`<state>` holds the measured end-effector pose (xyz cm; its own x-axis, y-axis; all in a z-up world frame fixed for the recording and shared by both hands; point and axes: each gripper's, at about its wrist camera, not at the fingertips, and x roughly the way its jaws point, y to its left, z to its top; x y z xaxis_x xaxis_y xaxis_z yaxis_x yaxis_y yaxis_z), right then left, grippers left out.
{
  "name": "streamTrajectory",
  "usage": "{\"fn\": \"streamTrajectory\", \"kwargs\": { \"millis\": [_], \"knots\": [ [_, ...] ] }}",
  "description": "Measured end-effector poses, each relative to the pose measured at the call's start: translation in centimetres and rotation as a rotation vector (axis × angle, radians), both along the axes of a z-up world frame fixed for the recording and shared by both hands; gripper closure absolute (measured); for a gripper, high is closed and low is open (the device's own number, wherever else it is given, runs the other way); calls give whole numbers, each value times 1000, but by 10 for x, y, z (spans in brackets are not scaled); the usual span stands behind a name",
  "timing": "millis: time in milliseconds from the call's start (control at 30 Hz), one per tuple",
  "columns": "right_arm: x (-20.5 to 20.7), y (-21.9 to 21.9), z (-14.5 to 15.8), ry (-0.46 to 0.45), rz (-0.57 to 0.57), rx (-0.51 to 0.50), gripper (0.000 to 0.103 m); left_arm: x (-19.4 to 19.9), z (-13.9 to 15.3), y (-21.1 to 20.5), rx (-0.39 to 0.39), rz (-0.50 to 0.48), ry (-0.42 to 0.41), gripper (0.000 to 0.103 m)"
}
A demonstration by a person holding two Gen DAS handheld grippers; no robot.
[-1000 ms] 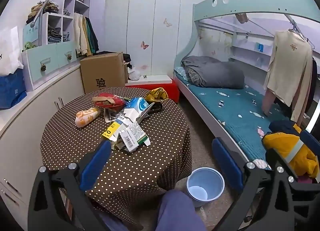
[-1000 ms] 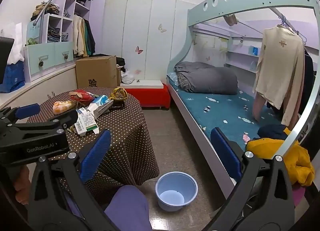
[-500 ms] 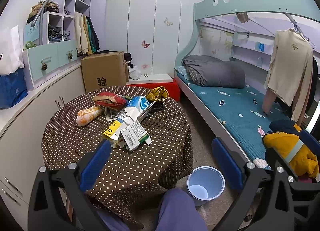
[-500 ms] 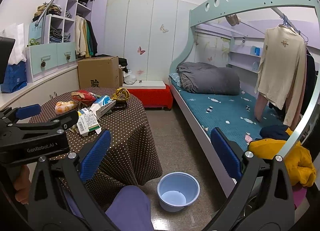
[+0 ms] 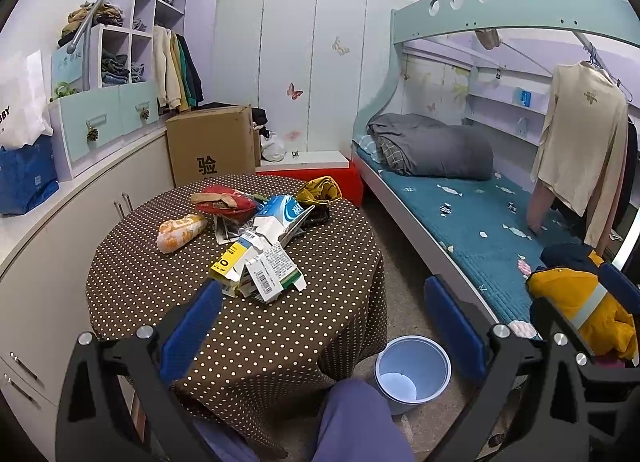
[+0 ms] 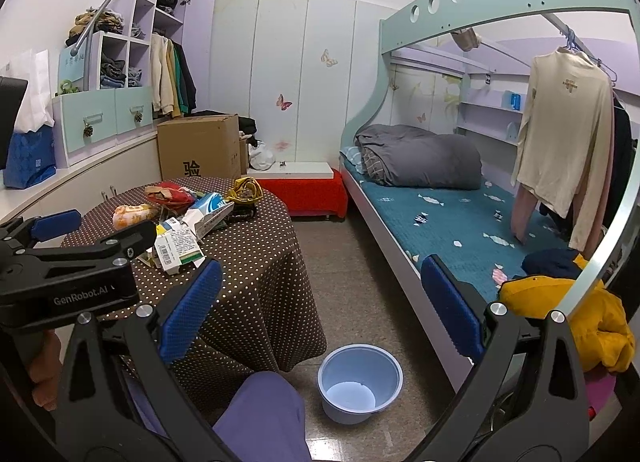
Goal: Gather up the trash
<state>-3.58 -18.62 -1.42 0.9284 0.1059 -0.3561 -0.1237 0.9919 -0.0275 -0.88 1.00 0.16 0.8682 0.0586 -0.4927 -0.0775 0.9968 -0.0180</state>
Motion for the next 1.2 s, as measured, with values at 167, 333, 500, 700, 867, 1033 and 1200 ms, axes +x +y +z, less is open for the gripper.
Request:
{"fn": "streamTrajectory", "kwargs": {
  "millis": [167,333,500,700,867,1033,1200],
  "knots": [
    [-1,0,0,3,3,9,6,-2,1,1,-1,6,-4,4],
    [-1,0,0,2,3,9,6,-3,2,2,0,8,-3,4],
    [-1,0,0,2,3,9,6,-3,2,2,0,9,-5,4],
    [-1,-1,0,3,4,10,6,-2,2,3,0,11,-6,4],
    [0,1,-1,5,8,14,6,-3,3,3,0,12,-7,4],
    [0,2,-3,8,10,18,6,-3,2,4,-1,13,-6,4],
    [2,3,-4,18,13,21,6,-2,0,5,2,18,-3,4]
  ]
}}
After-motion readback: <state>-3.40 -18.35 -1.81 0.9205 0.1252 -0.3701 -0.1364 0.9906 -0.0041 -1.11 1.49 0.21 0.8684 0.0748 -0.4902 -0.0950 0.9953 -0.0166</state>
